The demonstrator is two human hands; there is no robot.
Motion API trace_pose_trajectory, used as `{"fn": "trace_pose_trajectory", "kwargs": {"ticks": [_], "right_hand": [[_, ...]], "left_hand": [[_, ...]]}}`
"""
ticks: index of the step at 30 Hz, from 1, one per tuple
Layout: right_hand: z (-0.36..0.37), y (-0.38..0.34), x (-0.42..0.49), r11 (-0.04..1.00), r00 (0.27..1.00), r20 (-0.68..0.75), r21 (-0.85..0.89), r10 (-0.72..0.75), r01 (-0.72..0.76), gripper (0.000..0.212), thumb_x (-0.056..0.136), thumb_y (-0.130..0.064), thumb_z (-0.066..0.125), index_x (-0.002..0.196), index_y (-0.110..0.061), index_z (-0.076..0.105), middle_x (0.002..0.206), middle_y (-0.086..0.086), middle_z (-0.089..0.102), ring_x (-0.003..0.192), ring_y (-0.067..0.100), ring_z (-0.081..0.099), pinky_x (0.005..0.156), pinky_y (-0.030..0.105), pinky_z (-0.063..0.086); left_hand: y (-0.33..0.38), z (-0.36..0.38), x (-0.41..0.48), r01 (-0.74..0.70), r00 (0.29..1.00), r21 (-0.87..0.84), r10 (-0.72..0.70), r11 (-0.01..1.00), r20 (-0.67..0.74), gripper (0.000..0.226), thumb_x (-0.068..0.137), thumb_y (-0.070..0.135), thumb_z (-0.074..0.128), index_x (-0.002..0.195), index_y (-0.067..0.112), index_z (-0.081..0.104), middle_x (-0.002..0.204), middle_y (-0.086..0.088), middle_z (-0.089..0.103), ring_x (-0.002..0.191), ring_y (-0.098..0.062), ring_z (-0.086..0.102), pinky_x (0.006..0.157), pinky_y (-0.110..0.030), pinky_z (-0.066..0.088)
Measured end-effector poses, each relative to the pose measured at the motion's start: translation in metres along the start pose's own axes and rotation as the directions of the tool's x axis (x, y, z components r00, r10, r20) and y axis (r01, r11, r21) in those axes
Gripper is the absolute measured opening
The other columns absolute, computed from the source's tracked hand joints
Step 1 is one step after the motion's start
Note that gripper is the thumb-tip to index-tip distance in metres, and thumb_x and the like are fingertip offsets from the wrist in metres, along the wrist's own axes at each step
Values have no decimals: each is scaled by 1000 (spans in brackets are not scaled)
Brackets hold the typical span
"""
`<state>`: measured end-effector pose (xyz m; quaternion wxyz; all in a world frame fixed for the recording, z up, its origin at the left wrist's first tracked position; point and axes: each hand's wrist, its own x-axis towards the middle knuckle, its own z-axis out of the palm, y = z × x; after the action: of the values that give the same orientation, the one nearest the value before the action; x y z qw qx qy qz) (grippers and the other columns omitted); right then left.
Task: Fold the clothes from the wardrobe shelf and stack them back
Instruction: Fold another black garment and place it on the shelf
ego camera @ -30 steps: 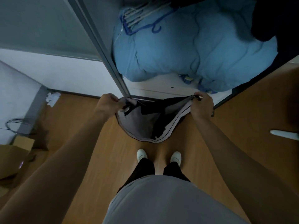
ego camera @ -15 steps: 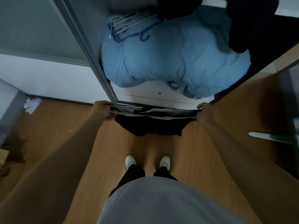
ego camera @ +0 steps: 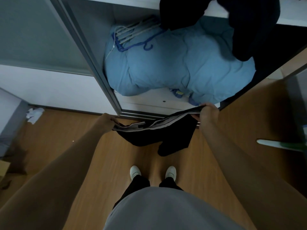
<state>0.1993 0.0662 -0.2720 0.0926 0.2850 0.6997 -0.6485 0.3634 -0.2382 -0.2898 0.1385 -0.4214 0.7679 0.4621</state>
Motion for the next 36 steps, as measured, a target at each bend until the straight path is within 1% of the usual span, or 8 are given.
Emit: {"fn": "trace_pose_trajectory", "kwargs": {"ticks": [5,9,15,21,23,28,33,36], "right_hand": [[6,-22,-7,935,928,126,1,-352,354,34,55,-3,32,59,-20,61,84,5,69,90,22,65,86,30,53],[6,-35,-14,844,763,478,-78,-436,531,45,62,16,30,64,-16,60,84,13,68,91,25,63,94,36,50],[28,-55,-36,637,523,812,-262,-260,724,51,67,23,37,67,-19,65,76,-2,69,82,17,65,78,22,51],[64,-56,-68,719,586,763,-243,-273,651,63,81,18,34,129,-14,59,135,5,56,107,8,60,43,22,54],[72,-57,-77,769,591,766,-212,-253,604,69,82,15,31,139,-20,51,134,3,54,80,8,71,42,23,53],[77,-61,-85,906,698,696,-168,-170,389,55,84,11,27,107,-18,69,63,0,71,47,18,66,44,23,52],[73,-55,-92,976,810,570,-65,-136,210,32,91,9,31,100,-8,56,81,12,64,52,14,65,48,22,54],[68,-58,-94,996,857,508,39,-88,79,34,92,12,29,90,-14,52,89,12,62,52,12,65,52,23,56]], "left_hand": [[-16,-5,9,-32,991,-183,8,983,-132,46,84,-24,31,82,3,68,76,-12,64,60,-29,60,38,-18,47],[-4,-16,3,-509,859,-154,490,847,-148,59,49,-37,31,71,6,66,66,-5,65,71,-22,62,76,-30,49],[67,-6,1,-585,811,-214,570,782,-133,56,64,-38,32,95,-4,66,93,-21,61,90,-33,57,90,-42,42],[133,17,-29,-504,864,-114,500,856,-65,26,83,-4,64,93,19,58,72,-7,58,52,-7,47,50,-18,37],[148,24,-39,-554,832,-56,550,831,-71,23,79,6,71,79,22,55,72,-1,60,59,-12,50,55,-23,39],[160,21,-51,-570,818,-80,555,818,-152,28,77,16,78,70,21,51,67,2,57,59,-10,49,58,-22,40],[147,15,-64,-580,812,-140,583,803,-20,36,78,38,81,95,14,61,81,7,65,70,-2,59,64,-15,46],[128,7,-63,-523,852,334,467,784,237,59,74,48,77,123,26,53,111,5,64,99,-14,61,87,-29,52]]}}
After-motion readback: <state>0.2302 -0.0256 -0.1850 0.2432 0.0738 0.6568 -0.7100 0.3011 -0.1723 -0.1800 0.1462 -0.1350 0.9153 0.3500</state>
